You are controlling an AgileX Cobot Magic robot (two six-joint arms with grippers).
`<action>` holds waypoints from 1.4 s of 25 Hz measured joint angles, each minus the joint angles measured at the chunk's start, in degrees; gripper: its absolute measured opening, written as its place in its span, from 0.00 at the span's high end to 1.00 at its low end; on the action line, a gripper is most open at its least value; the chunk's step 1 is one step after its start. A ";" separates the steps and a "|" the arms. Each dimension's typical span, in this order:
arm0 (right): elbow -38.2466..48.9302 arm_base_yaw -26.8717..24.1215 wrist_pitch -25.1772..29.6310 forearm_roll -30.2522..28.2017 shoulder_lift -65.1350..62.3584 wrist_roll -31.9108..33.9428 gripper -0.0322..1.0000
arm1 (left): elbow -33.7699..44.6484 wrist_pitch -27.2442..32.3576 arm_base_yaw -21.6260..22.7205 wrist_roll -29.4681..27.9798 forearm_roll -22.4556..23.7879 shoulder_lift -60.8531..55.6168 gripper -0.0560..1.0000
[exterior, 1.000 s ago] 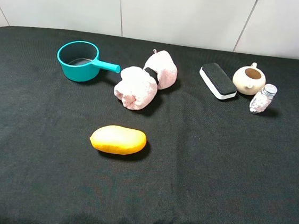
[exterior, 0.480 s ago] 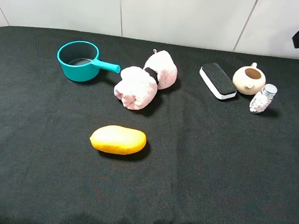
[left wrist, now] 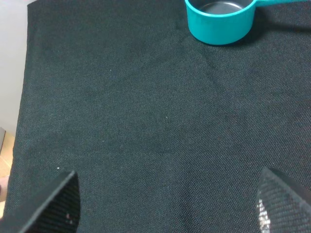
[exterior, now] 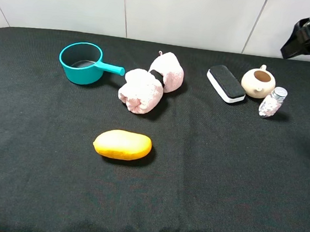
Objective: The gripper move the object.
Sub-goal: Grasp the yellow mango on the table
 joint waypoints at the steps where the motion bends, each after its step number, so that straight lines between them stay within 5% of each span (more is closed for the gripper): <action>1: 0.00 0.07 -0.26 0.34 0.70 -0.20 0.30 | 0.00 0.00 0.00 0.00 0.00 0.00 0.19; 14: 0.00 11.71 -4.02 -0.49 6.45 -0.67 0.30 | 0.00 -0.10 0.00 0.00 0.00 0.00 0.19; 35: 0.00 38.09 -2.42 -11.63 7.49 7.81 0.30 | 0.00 -0.10 0.00 0.00 0.00 0.00 0.19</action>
